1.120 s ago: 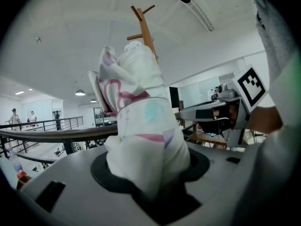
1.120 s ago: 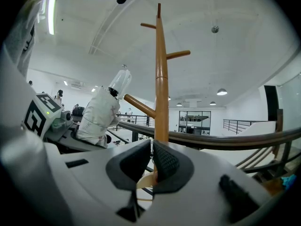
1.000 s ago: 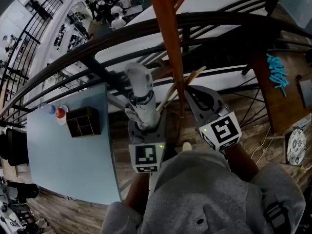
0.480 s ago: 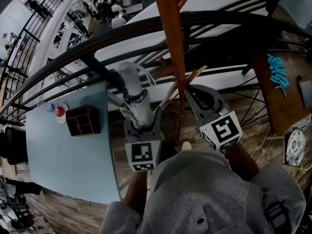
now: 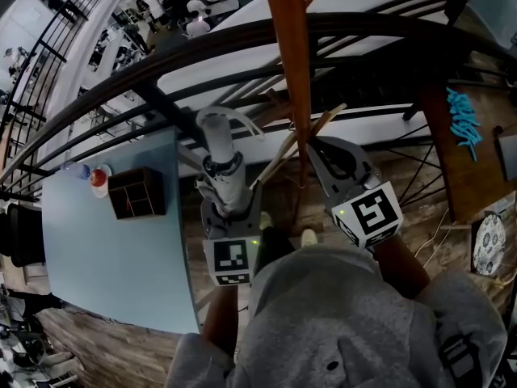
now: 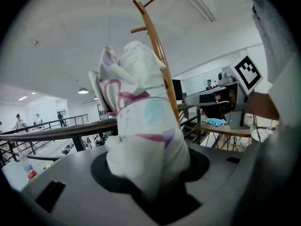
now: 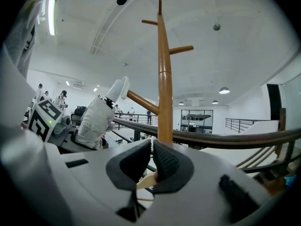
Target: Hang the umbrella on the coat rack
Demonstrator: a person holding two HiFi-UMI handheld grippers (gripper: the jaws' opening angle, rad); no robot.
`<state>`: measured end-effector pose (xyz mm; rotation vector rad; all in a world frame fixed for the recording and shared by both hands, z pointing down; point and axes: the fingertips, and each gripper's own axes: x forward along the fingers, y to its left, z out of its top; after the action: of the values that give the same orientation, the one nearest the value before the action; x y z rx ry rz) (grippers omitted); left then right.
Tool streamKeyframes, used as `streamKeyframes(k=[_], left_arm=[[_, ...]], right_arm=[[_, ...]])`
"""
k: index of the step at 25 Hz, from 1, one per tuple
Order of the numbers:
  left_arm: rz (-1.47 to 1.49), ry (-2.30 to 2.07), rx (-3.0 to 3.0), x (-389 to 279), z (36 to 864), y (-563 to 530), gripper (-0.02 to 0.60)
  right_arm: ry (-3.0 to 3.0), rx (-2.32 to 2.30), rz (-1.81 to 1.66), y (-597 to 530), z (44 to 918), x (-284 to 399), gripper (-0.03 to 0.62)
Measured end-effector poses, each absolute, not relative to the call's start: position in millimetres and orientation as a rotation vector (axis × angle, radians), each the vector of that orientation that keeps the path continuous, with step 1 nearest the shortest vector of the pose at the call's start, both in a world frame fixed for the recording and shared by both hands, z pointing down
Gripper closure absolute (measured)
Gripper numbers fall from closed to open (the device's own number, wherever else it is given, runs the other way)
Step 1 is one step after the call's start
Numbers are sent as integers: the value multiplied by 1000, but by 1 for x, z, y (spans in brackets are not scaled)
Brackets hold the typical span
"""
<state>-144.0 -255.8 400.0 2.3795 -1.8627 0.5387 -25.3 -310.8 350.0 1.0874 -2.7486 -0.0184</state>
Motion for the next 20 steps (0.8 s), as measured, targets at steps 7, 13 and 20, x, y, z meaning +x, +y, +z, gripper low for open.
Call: streamKeyframes(k=[7, 13, 20], left_arm=[[553, -1882, 2347, -150, 407, -258, 339], [501, -1862, 2369, -145, 397, -259, 339], [436, -1828, 2384, -131, 392, -267, 339]], right_arm=[[-2755, 1083, -15, -313, 352, -25, 562], [-2756, 1091, -7, -312, 350, -22, 562], [-2759, 1092, -17, -313, 350, -22, 562]])
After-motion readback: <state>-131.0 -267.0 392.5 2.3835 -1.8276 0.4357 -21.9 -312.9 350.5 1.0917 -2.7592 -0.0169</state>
